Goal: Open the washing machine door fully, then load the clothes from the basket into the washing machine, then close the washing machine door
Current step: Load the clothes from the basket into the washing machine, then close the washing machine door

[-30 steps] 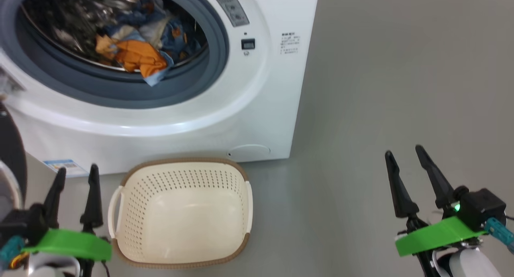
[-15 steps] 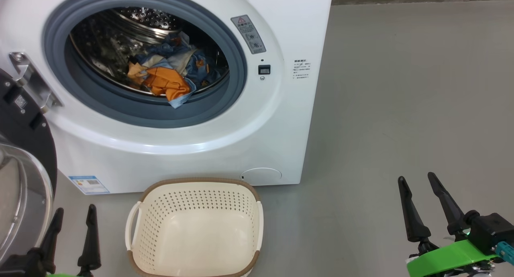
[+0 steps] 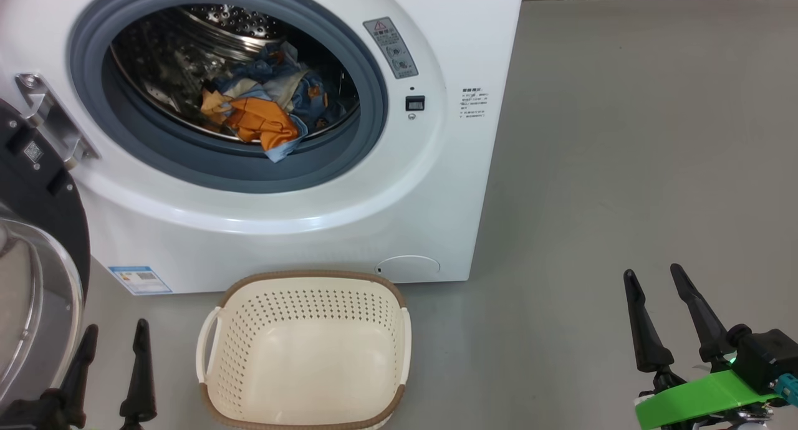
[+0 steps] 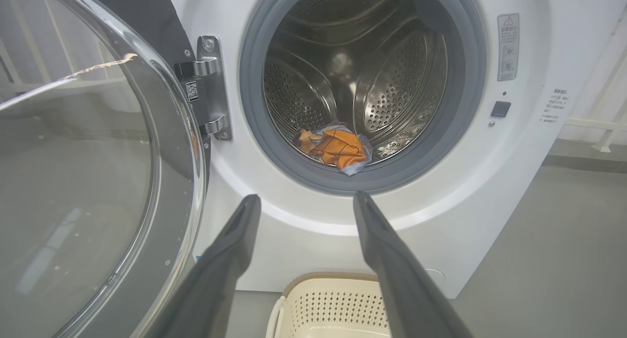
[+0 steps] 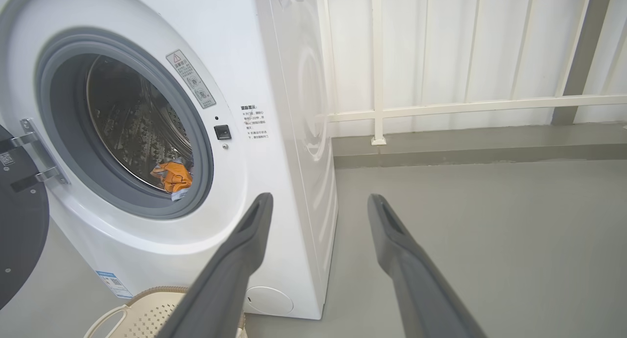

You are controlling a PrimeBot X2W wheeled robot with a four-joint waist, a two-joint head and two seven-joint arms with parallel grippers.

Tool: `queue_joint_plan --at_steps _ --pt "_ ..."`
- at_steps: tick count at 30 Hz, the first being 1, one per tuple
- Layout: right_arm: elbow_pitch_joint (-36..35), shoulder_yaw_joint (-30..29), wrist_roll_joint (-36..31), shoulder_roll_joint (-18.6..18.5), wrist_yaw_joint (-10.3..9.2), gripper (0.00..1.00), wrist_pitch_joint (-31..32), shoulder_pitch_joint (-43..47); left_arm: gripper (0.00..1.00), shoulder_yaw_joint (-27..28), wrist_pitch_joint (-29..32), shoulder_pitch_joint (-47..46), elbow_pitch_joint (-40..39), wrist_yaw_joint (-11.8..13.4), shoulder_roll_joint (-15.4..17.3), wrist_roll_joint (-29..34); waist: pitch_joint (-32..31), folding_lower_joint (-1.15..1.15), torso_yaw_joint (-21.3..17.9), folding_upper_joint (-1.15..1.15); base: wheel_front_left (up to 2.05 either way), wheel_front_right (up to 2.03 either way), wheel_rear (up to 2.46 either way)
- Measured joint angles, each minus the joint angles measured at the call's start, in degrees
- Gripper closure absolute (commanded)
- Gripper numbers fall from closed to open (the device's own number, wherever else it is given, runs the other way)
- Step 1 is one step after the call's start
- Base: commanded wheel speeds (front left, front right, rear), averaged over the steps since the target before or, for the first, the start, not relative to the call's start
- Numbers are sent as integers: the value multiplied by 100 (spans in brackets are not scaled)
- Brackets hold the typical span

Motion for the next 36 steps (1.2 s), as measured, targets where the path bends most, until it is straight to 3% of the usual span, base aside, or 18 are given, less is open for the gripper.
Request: queue_joint_plan --at_steps 10,26,36 --pt "-1 -22 -2 52 0 0 0 -1 0 33 0 -11 75 0 0 44 44 1 -10 0 -26 26 0" --pt "-7 -81 -7 73 0 0 0 -4 0 36 0 -28 -4 0 11 42 148 0 46 0 -131 131 0" --pt "-8 -78 -8 71 0 0 0 -8 0 31 0 -27 -57 0 7 42 148 0 97 0 -17 17 0"
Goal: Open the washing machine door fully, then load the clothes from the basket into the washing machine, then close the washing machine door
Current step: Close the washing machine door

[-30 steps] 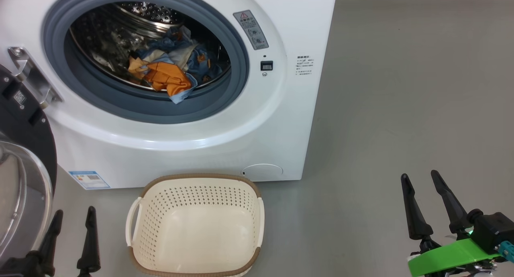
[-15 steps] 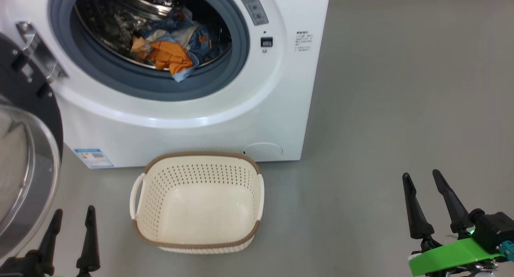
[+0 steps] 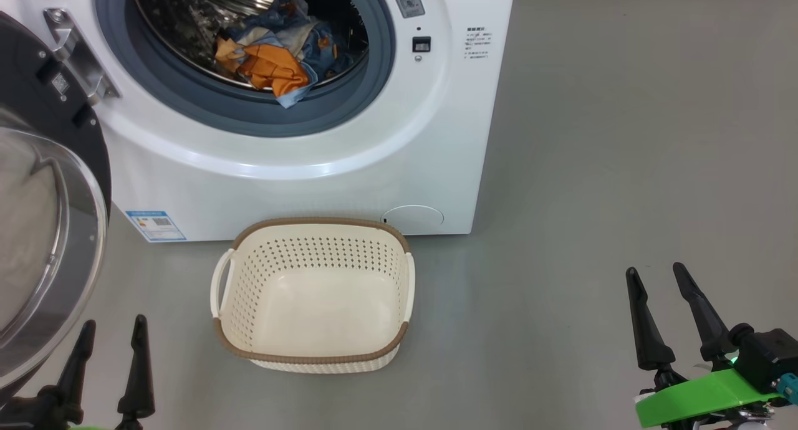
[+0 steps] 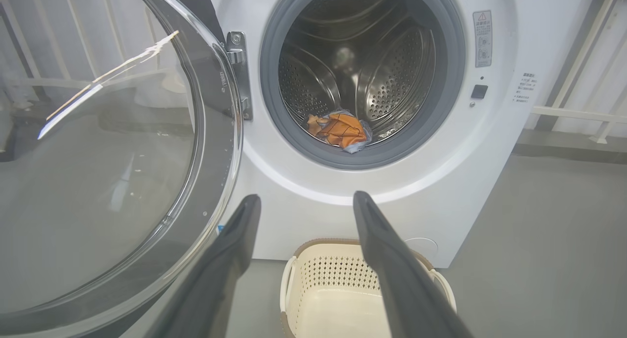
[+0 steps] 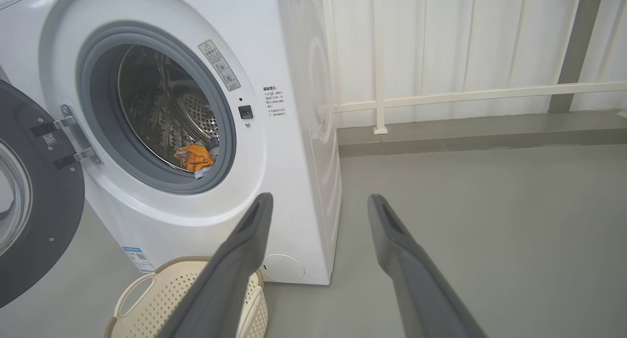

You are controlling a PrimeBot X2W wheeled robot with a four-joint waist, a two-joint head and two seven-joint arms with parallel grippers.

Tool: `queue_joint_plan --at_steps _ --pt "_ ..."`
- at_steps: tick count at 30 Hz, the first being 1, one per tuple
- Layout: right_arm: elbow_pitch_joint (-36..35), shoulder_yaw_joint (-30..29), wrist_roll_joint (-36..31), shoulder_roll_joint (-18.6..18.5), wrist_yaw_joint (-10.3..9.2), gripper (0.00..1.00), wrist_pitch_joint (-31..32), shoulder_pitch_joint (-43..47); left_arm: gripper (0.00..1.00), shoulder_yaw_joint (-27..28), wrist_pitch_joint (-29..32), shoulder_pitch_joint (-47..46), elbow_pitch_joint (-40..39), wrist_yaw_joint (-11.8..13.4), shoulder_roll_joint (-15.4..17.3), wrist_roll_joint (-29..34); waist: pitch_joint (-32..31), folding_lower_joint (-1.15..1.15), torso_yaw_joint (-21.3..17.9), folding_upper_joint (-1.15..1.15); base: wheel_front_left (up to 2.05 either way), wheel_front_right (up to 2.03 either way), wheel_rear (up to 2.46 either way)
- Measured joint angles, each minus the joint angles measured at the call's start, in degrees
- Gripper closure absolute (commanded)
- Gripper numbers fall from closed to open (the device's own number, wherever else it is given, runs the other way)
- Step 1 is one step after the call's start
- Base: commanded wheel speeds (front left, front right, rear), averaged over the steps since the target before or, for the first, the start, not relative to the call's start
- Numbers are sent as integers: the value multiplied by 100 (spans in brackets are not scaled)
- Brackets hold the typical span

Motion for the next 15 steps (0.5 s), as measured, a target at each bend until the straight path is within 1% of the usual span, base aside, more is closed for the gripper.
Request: queue_joint_plan --at_steps 5,11,15 --pt "-5 7 -1 -2 0 0 0 0 0 -11 0 0 -30 0 -16 1 -9 0 98 0 0 0 0" --pt "-10 59 -1 -33 0 0 0 0 0 25 0 0 -37 0 -112 13 -26 0 294 0 0 0 0" --pt "3 219 -1 -85 0 0 0 -4 0 153 0 8 -40 0 -190 79 -43 0 521 0 0 0 0"
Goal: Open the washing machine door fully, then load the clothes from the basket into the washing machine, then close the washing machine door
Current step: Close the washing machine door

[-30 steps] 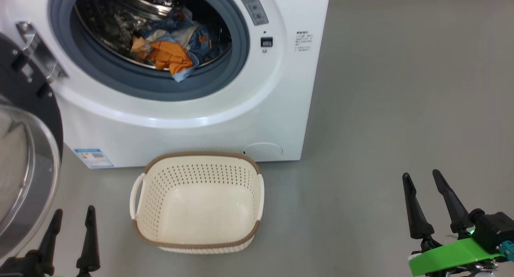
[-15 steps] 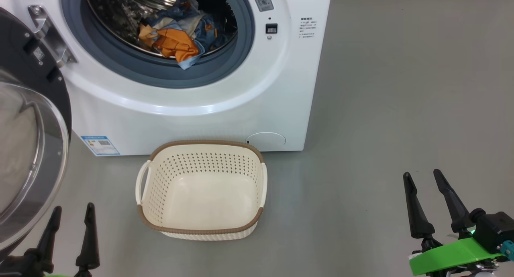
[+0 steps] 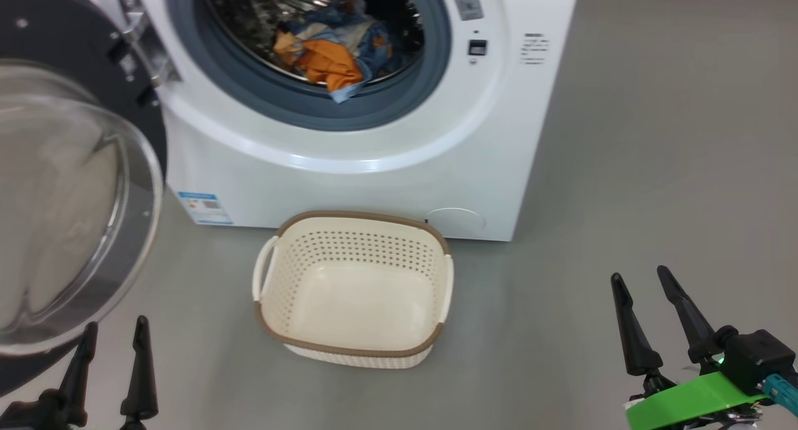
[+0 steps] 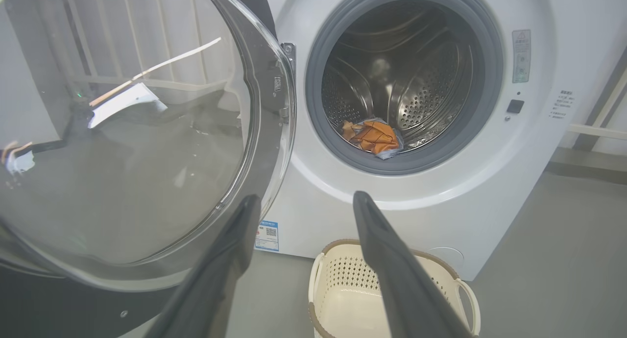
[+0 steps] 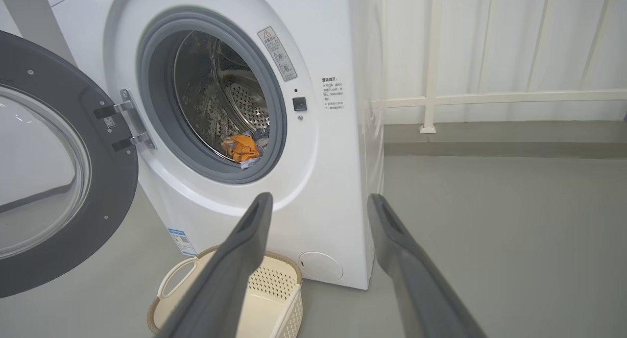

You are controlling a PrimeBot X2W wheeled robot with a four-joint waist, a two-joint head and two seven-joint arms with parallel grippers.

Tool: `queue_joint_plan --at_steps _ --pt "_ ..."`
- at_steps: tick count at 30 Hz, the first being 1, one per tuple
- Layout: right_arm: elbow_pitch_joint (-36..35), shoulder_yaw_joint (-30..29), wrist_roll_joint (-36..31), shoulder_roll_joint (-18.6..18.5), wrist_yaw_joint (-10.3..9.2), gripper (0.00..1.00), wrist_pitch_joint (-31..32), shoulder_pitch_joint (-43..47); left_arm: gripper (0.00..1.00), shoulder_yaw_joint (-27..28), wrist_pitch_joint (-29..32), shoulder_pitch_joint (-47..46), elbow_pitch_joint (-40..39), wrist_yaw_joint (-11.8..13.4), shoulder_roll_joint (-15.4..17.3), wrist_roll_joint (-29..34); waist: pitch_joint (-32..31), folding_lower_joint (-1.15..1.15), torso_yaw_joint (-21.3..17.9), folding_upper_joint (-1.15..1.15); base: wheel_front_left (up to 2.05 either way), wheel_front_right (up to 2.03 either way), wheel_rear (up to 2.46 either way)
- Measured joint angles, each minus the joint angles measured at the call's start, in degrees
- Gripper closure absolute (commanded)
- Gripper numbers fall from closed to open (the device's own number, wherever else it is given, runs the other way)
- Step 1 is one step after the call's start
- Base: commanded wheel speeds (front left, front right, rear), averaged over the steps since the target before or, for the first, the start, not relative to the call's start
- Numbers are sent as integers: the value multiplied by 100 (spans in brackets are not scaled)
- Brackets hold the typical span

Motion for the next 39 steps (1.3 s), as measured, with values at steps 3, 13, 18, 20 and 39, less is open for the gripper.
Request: queue_joint_plan --at_steps 3,13,18,20,39 --pt "31 111 0 -31 0 0 0 -13 0 89 0 20 -10 0 -87 34 -14 0 210 0 0 0 0" --pt "164 454 10 -176 0 0 0 -232 0 411 0 192 -41 0 -290 159 -58 0 1124 0 0 0 0" --pt "196 582 10 -263 0 0 0 -288 0 535 0 275 -53 0 -372 233 -72 0 1618 0 0 0 0" --pt "237 724 11 -311 0 0 0 -371 0 656 0 299 -102 0 -437 238 -69 0 1796 0 0 0 0" --pt "804 1887 342 -603 1 0 0 -1568 0 1661 0 637 -630 0 -735 138 290 0 2315 0 0 0 0"
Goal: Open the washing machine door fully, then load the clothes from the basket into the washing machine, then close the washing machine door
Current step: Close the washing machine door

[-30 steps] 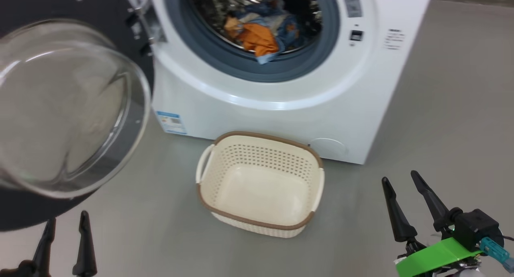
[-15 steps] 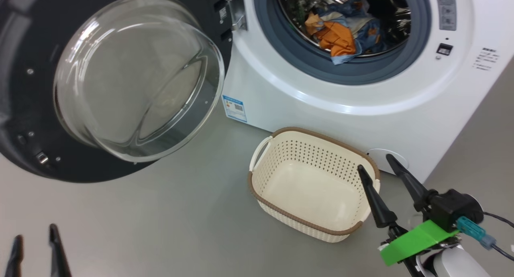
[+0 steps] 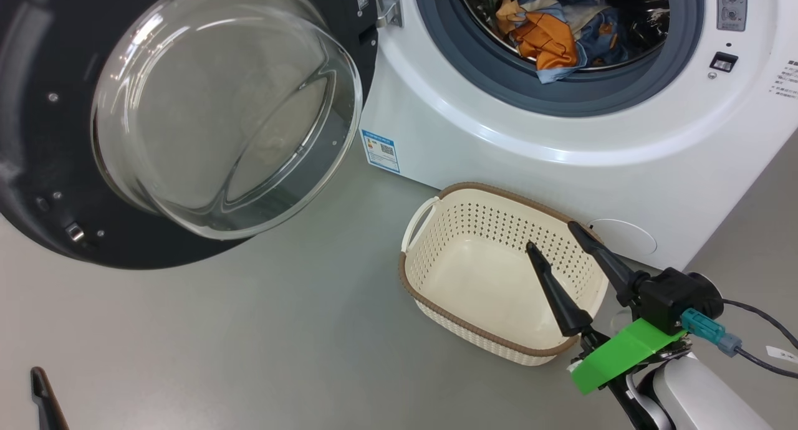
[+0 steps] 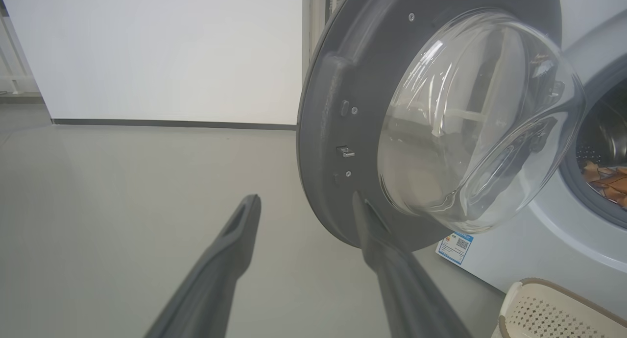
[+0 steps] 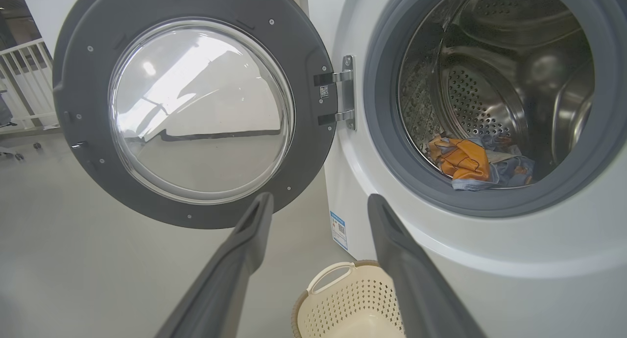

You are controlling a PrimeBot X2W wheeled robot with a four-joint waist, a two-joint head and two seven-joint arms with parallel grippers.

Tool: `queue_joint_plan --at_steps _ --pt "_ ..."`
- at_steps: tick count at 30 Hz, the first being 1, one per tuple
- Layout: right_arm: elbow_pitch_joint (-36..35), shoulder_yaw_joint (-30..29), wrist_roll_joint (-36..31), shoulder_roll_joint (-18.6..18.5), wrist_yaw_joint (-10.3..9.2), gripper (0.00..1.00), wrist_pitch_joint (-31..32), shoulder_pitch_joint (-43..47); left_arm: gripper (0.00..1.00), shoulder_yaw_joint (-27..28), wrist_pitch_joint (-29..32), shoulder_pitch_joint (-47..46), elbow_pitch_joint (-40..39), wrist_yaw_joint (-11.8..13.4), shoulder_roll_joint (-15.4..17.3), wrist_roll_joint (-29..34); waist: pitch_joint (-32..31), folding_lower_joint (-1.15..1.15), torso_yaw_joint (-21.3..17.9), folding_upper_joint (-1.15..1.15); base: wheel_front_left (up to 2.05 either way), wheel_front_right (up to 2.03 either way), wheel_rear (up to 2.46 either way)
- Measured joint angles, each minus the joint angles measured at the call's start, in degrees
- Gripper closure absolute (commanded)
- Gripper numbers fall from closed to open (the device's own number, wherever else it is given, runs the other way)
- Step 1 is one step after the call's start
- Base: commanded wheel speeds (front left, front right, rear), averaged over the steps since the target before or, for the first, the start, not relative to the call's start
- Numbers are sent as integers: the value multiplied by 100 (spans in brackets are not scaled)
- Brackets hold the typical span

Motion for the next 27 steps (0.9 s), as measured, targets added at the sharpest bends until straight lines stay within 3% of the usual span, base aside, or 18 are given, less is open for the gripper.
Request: queue_joint_plan --at_steps 5,6,7,9,10,15,17,26,27 --pt "12 41 21 -9 0 0 0 -19 0 27 0 -2 -11 0 -11 -163 -2 0 -3 0 0 0 0" --pt "12 41 21 -8 0 0 0 -19 15 24 0 -3 -11 0 -11 -223 -2 0 -5 0 0 0 0" --pt "12 38 22 -7 0 0 0 -19 55 22 0 -8 -12 0 -11 -282 -4 0 -7 0 0 0 0" --pt "11 15 22 2 0 0 0 -16 89 16 0 -16 -32 0 -13 -425 -8 0 -13 0 0 0 0" --pt "7 -8 22 7 0 0 0 -14 100 20 0 -26 -82 0 -16 -519 -8 0 -16 0 0 0 0" --pt "-24 -145 20 57 0 0 0 60 100 77 0 -312 -470 0 3 -877 4 0 -30 0 0 0 0" --pt "-55 -248 12 114 0 0 0 135 100 192 -1 -594 -541 0 223 -1521 19 0 -36 0 0 0 0" --pt "-163 -461 -45 218 0 0 0 214 100 134 -7 -1658 60 0 1916 -3919 56 0 -69 0 0 0 0" --pt "-163 -461 -45 218 0 0 0 214 100 134 -7 -1658 60 0 1916 -3919 56 0 -69 0 0 0 0"
